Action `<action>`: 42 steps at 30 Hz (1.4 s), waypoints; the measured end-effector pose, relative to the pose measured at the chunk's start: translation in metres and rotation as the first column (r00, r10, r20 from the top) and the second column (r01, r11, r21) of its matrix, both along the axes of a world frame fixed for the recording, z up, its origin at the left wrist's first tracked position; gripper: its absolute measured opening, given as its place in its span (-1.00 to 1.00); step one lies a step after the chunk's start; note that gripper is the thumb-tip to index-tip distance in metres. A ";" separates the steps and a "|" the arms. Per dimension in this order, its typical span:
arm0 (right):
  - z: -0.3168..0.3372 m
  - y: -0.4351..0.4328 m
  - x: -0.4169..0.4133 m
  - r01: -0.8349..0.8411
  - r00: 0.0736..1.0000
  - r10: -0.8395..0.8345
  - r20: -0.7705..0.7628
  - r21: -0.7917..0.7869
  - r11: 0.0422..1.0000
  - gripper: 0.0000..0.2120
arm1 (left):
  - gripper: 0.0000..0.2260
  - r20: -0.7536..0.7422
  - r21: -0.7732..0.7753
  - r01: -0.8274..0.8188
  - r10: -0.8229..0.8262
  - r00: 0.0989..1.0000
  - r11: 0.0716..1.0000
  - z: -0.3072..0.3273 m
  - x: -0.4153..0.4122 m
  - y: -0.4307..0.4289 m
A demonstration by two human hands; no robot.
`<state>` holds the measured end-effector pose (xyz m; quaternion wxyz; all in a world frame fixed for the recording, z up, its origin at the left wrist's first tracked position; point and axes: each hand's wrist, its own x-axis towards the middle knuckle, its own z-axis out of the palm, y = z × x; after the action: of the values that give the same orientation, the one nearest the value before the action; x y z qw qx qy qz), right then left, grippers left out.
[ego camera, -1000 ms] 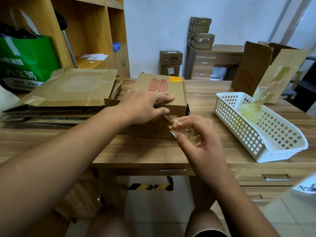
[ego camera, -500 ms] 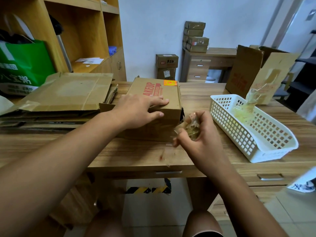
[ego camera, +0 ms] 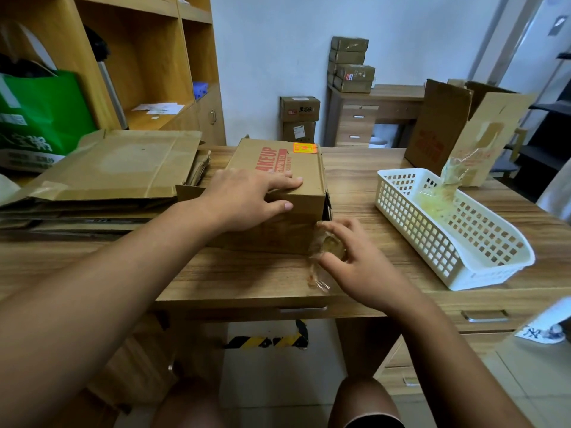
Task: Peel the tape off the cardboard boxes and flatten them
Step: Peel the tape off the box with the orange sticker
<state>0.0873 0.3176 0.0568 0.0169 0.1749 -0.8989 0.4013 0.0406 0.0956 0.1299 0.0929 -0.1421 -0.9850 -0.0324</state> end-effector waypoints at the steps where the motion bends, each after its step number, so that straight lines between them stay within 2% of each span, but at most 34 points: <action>1: 0.000 0.001 0.000 -0.018 1.000 0.018 0.012 0.011 1.000 -0.49 | -0.54 0.000 -0.004 -0.001 0.001 1.000 1.000 0.000 0.000 0.000; 5: 0.005 0.009 -0.003 -0.081 0.995 0.079 0.068 0.031 0.996 -0.47 | -0.55 0.012 -0.002 -0.001 0.001 1.000 1.000 0.000 -0.001 0.000; 7: 0.005 0.014 -0.004 -0.085 0.996 0.083 0.043 0.056 0.995 -0.57 | -0.55 0.010 0.004 0.004 -0.004 1.000 1.000 -0.001 -0.002 -0.001; 9: 0.003 0.018 -0.005 -0.044 0.999 0.043 0.019 0.055 0.998 -0.68 | -0.55 0.009 0.011 0.004 -0.004 1.000 1.000 -0.002 -0.002 -0.001; 15: -0.001 0.021 -0.003 0.159 0.982 -0.156 -0.109 0.028 0.987 -0.82 | -0.54 0.022 0.015 0.002 -0.002 1.000 1.000 -0.002 -0.002 -0.001; 18: -0.003 0.021 -0.005 0.209 0.970 -0.209 -0.127 -0.010 0.978 -0.91 | -0.54 0.027 0.020 -0.001 0.000 1.000 1.000 -0.002 -0.002 -0.002; 32: -0.005 0.024 -0.006 0.270 0.963 -0.270 0.010 -0.004 0.963 -0.69 | -0.54 0.039 0.020 0.000 0.000 0.999 1.000 0.000 0.001 0.000; 34: -0.006 0.026 -0.007 0.268 0.963 -0.268 0.018 0.003 0.963 -0.61 | -0.54 0.039 0.017 0.001 -0.002 0.999 1.000 0.000 0.000 0.000; 37: -0.003 0.025 -0.008 0.229 0.973 -0.230 0.037 0.012 0.973 -0.28 | -0.54 0.035 0.014 0.005 -0.006 0.999 1.000 -0.001 -0.002 0.000; 38: -0.003 0.024 -0.008 0.209 0.977 -0.211 0.041 0.044 0.977 -0.26 | -0.54 0.031 0.014 0.007 -0.008 0.999 1.000 -0.001 -0.002 0.000; 41: -0.006 0.018 -0.006 0.122 0.992 -0.123 -0.005 0.182 0.976 -0.64 | -0.54 0.028 0.020 0.015 -0.016 0.999 1.000 -0.002 -0.004 -0.003; 42: -0.009 0.016 -0.005 0.096 0.995 -0.096 -0.014 0.192 0.977 -0.71 | -0.54 0.026 0.019 0.018 -0.018 0.999 1.000 -0.003 -0.004 -0.003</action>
<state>0.0822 0.3340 0.0481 0.0212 0.1330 -0.9409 0.3108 0.0361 0.0925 0.1271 0.0810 -0.1496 -0.9844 -0.0443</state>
